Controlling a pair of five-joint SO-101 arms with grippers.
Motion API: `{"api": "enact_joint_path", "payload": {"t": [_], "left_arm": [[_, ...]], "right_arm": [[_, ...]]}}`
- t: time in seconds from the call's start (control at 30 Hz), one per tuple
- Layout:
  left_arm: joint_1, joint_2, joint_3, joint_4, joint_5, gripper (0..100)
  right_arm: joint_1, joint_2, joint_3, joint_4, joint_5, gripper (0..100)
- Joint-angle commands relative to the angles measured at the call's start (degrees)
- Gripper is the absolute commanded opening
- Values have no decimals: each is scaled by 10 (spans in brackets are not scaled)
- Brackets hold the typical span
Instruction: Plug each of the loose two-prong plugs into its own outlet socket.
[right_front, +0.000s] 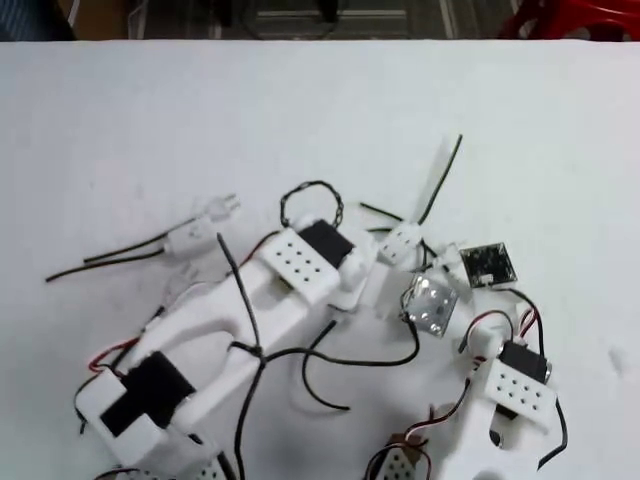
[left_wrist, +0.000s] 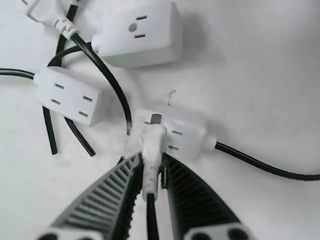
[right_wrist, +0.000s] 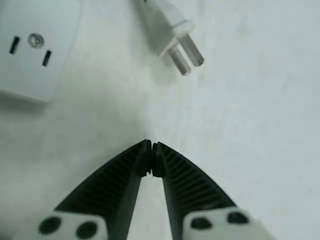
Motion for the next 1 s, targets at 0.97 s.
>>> {"api": "enact_joint_path", "payload": {"t": [0.97], "left_arm": [[-37,99,-127,84,-67,24]], "right_arm": [[7,0,-2,-15,-4,20]]}}
